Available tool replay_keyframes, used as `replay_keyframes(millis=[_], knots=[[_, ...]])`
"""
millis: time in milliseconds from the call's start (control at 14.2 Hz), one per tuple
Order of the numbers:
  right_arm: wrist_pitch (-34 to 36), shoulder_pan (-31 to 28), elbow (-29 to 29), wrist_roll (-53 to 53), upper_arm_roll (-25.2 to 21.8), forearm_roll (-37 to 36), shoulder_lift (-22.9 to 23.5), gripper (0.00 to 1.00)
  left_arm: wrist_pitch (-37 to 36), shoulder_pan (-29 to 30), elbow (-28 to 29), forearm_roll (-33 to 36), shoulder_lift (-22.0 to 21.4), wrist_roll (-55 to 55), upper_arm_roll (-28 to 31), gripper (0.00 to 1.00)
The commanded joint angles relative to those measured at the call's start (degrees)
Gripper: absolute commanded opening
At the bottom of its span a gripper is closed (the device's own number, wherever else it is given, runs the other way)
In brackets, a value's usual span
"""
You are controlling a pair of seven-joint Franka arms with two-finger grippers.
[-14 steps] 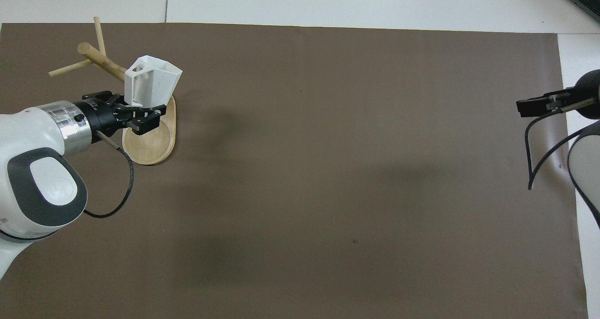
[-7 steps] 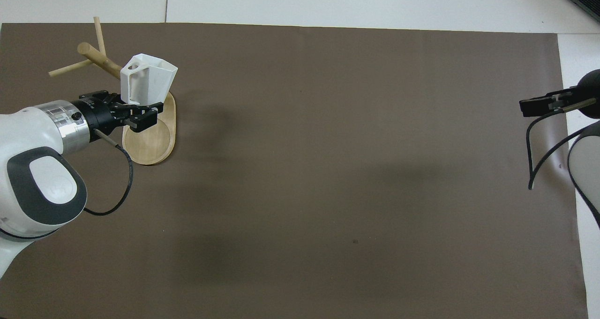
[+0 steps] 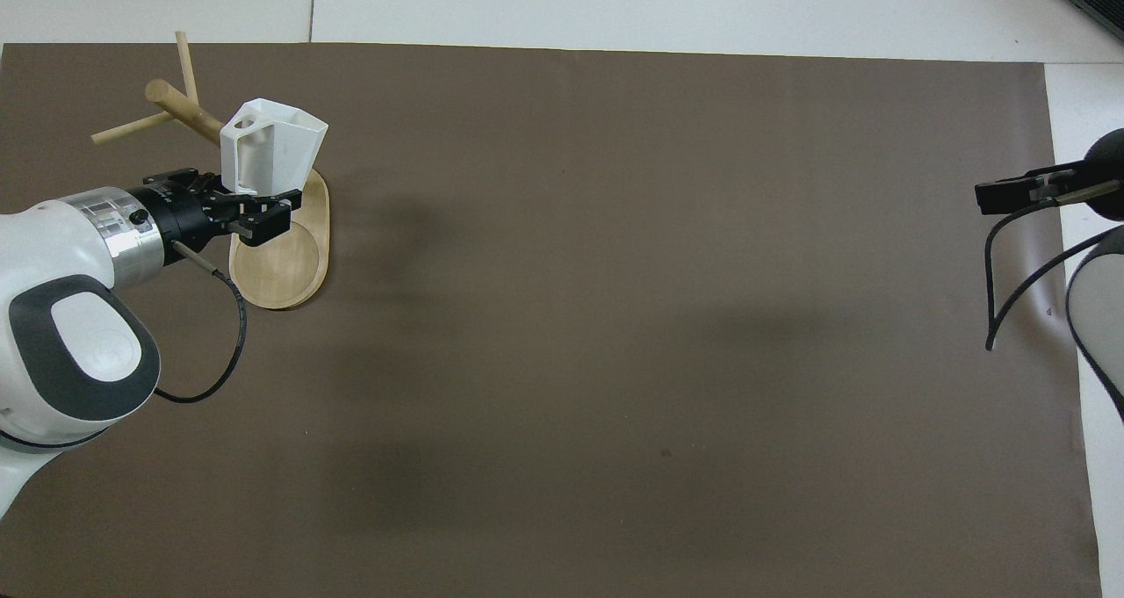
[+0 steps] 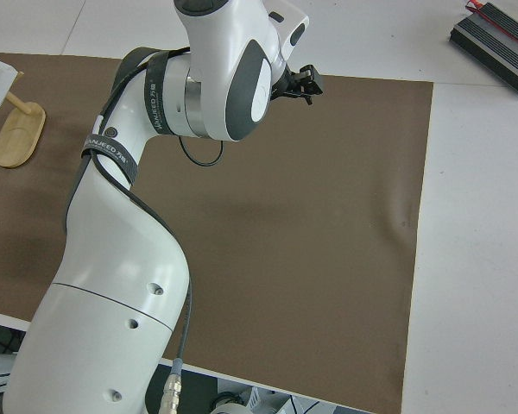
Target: Hang cup on rack
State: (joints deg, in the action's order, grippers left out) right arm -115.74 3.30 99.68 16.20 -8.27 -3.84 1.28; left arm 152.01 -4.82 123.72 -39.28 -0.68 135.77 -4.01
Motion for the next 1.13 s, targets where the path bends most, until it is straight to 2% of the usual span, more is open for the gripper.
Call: replay_keyframes(millis=[0, 635, 1058], knots=[[1.0, 0.0, 0.0, -1.5, -0.2, -1.5, -0.6, 1.00, 2.0, 0.1, 0.7, 1.0, -0.1, 1.2, 0.1, 0.00], [3.3, 0.0, -0.2, -7.2, -0.3, -1.5, -0.6, 1.00, 5.6, 0.3, 2.2, 1.0, 0.1, 1.5, 0.1, 0.00], [11.0, 0.2, -3.8, -15.1, 0.4, -0.8, -0.3, 1.00, 6.4, 0.5, 2.3, 1.0, 0.1, 1.5, 0.1, 0.00]])
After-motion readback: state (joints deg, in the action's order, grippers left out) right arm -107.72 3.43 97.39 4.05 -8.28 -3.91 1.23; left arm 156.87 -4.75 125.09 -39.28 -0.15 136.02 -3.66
